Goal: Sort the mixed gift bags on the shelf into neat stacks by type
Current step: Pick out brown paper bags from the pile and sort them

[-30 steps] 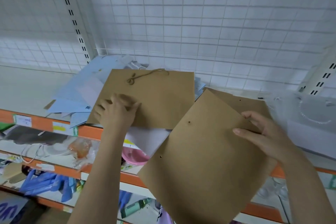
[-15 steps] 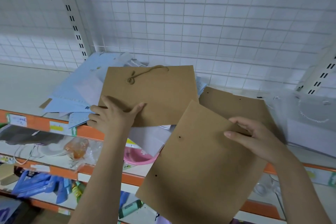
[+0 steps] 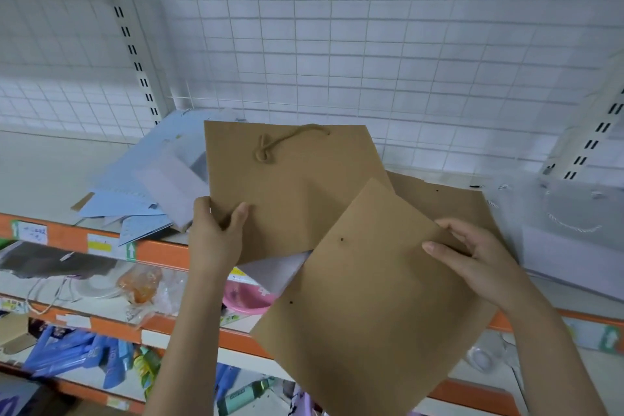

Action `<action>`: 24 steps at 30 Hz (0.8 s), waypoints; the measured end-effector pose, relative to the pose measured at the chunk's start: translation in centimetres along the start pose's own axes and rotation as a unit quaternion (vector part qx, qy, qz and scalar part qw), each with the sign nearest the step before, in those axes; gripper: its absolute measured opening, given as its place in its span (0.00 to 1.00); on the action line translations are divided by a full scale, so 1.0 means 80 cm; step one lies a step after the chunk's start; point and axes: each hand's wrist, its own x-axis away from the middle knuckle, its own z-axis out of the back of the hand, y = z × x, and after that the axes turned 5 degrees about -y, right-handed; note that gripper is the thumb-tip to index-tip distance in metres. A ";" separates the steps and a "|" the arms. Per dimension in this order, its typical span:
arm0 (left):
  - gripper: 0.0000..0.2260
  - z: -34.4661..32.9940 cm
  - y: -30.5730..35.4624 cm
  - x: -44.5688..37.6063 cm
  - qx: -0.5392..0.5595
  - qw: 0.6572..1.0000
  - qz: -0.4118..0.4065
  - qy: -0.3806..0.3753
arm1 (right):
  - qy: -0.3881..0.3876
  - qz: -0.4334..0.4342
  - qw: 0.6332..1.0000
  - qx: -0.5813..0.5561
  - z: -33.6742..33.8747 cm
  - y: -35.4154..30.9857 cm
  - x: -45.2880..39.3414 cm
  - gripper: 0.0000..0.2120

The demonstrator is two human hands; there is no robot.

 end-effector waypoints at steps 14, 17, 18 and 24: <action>0.08 -0.130 0.083 0.123 0.071 0.994 -0.076 -0.019 | 0.162 -0.051 0.985 -0.039 0.167 0.059 0.084 0.04; 0.08 -0.173 0.115 0.162 0.100 0.993 -0.067 -0.017 | 0.179 -0.071 0.981 -0.022 0.225 0.081 0.106 0.01; 0.07 -0.187 0.123 0.174 0.111 0.992 -0.065 -0.016 | 0.185 -0.074 0.980 -0.026 0.244 0.088 0.114 0.01; 0.06 -0.232 0.145 0.224 0.206 0.976 -0.051 0.044 | 0.147 -0.058 0.986 -0.061 0.320 0.115 0.138 0.03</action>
